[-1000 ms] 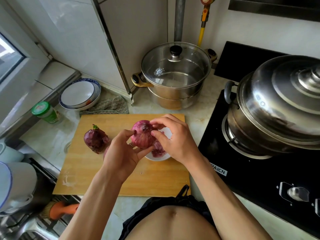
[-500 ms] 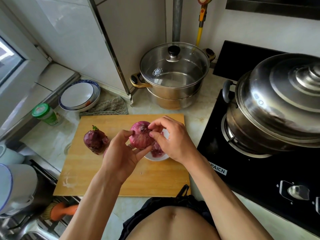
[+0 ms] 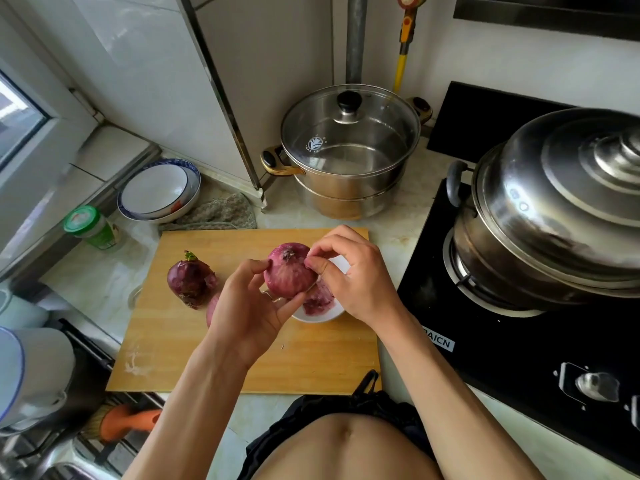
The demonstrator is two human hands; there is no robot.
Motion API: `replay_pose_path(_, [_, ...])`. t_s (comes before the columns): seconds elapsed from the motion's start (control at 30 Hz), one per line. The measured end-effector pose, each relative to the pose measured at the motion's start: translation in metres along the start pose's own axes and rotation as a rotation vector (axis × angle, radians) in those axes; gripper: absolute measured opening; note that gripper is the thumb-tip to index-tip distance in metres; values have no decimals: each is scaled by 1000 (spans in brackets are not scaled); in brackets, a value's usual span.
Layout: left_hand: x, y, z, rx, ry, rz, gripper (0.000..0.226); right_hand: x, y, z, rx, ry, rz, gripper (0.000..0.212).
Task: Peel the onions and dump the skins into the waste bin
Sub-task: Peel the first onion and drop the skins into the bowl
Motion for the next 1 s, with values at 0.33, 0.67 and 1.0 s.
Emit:
replay_pose_path(0.33, [-2, 1, 0, -19, 73, -49, 63, -1, 1, 3, -46, -58, 30, 9])
replay_pose_path(0.67, [-2, 1, 1, -16, 75, -32, 66, 0, 3, 4, -95, -80, 53, 11])
replay_pose_path(1.0, [1, 3, 0, -68, 165, -43, 61, 0, 2, 5, -104, -116, 102, 9])
Point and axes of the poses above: each hand's wrist, its own y-axis away from the middle knuckle, its own z-axis out of the palm, x = y × z, the point moved 3 cm from there along -y, towards the middle knuckle, and after that the axes turned 15 degrees about y, right-handed, at the moved point
